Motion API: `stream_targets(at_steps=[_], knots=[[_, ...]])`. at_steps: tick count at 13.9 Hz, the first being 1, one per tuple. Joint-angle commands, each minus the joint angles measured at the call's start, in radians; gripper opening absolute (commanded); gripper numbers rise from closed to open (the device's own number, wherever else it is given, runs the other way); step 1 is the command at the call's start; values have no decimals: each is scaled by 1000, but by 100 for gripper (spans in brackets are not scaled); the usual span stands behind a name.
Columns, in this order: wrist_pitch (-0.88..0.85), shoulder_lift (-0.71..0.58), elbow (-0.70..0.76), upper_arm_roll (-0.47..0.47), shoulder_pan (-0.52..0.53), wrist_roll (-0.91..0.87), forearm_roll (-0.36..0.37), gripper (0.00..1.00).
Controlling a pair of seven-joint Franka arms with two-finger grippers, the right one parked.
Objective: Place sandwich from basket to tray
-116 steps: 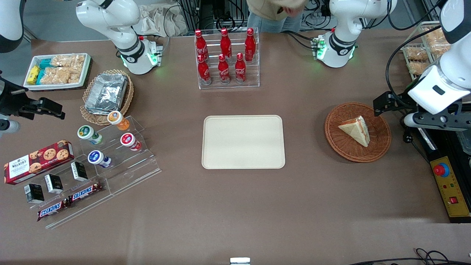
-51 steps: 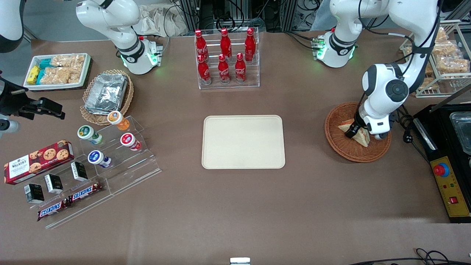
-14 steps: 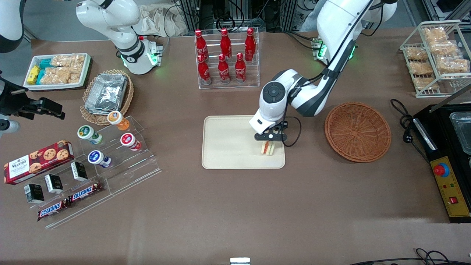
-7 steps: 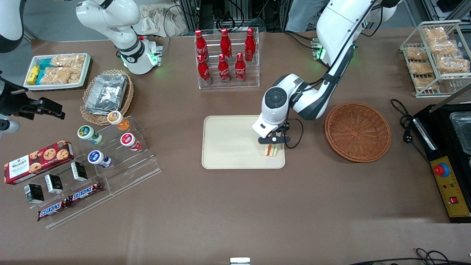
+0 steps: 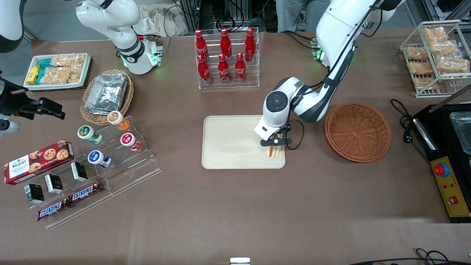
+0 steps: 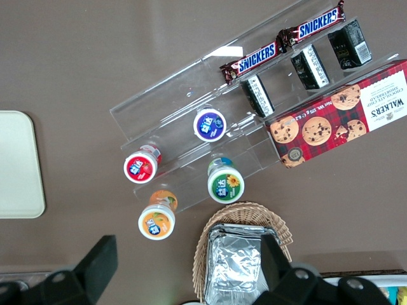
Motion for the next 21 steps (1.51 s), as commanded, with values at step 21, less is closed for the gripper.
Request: stream_targets(at_steps=[21], knots=[[-655, -294, 383, -2, 277, 434, -192, 100]])
